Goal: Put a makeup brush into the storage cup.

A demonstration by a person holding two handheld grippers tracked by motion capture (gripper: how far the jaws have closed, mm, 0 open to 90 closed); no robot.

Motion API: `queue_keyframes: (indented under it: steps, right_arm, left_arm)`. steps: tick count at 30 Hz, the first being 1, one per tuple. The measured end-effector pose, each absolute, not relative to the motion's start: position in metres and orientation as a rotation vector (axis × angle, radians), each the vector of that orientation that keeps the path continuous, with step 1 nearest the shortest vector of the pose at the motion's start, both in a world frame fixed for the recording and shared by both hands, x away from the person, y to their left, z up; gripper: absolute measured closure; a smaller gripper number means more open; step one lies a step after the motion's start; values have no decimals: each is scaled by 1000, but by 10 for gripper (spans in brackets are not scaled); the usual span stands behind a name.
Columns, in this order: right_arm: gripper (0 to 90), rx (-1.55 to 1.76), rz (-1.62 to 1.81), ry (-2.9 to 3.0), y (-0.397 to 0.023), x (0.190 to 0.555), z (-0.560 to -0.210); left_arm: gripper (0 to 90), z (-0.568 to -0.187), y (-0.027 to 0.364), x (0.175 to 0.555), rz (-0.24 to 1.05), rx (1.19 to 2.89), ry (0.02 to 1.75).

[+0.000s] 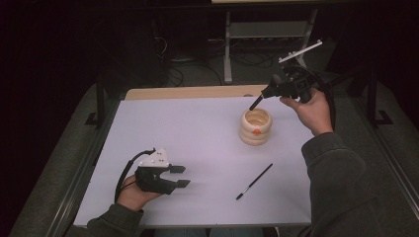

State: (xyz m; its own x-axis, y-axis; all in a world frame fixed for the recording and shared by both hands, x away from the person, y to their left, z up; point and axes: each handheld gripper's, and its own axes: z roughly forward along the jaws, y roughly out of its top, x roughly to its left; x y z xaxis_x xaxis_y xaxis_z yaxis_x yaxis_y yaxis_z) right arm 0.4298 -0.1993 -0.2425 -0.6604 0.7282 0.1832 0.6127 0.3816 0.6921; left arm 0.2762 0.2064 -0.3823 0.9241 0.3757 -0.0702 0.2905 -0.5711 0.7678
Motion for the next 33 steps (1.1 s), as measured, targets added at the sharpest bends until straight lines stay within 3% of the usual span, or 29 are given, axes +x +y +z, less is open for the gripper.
queue_keyframes:
  steps: [33]
  right_arm:
    - [772, 1361, 1109, 2413, -211, 437, -282]
  left_arm:
    - [466, -380, 206, 274, 121, 2202, 472]
